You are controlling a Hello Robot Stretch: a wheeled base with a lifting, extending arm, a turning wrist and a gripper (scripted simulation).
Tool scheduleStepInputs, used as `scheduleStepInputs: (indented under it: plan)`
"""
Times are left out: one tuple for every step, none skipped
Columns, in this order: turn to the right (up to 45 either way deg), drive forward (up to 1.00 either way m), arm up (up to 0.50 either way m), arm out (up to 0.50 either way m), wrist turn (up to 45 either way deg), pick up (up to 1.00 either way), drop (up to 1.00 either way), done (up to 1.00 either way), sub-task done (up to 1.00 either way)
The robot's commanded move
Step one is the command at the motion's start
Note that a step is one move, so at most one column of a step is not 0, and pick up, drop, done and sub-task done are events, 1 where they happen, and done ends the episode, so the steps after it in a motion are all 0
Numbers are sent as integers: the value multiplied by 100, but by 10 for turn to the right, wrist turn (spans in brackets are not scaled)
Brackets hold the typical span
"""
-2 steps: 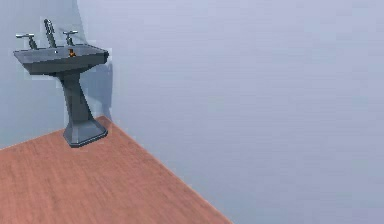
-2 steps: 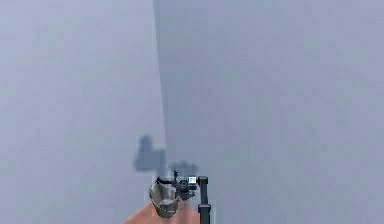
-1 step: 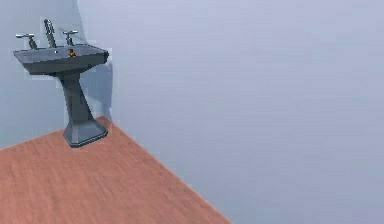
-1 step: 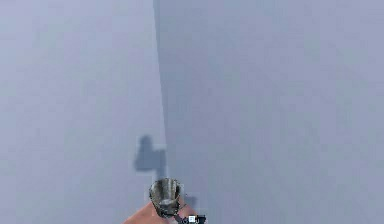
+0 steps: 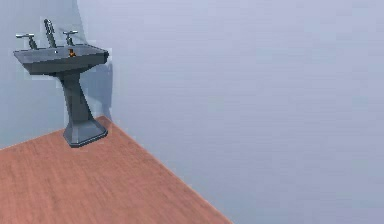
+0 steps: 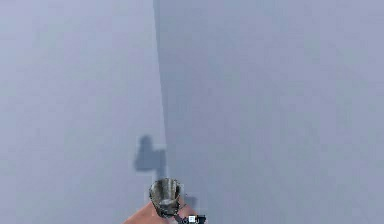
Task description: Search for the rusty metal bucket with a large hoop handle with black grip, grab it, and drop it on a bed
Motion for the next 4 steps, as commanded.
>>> scheduleStepInputs:
  plan:
    - [0, 0, 10, 0, 0, 0, 0, 0, 0]
    - [0, 0, 50, 0, 0, 0, 0, 0, 0]
    - [0, 0, 28, 0, 0, 0, 0, 0, 0]
    - [0, 0, 0, 0, -450, 0, 0, 0, 0]
